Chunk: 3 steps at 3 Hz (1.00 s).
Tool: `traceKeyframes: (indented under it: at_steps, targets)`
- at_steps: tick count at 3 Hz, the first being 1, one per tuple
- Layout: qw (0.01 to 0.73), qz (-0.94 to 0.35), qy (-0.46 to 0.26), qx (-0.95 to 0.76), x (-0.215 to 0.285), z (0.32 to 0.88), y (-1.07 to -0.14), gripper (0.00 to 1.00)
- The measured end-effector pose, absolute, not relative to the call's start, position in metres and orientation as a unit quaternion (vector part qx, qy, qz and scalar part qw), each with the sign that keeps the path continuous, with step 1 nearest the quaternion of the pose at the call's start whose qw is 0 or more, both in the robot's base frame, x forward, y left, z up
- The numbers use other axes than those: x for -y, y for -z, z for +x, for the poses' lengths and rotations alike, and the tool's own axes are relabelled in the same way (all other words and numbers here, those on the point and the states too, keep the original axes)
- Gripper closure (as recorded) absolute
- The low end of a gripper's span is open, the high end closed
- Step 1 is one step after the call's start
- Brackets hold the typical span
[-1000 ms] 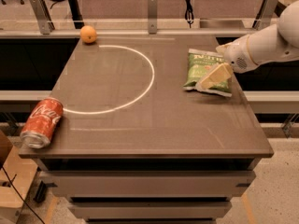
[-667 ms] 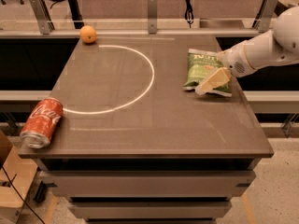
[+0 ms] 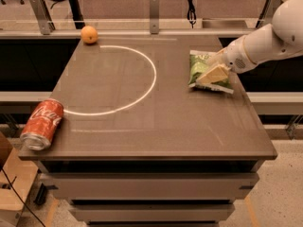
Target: Move green jalapeno chip bag near coke can
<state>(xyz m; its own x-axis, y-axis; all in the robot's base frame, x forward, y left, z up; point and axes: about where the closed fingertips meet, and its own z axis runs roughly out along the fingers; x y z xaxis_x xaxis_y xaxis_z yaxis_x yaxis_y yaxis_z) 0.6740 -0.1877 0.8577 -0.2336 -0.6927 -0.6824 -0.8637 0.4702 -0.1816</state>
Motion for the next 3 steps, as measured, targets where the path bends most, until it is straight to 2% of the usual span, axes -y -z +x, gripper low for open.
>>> traceKeyframes:
  at_steps: [2,3]
  targets:
    - [0.350,-0.530,-0.108,-0.765,0.172,0.672,-0.867,0.88]
    - [0.361,-0.550,-0.093,-0.747,0.152,0.671,-0.904,1.00]
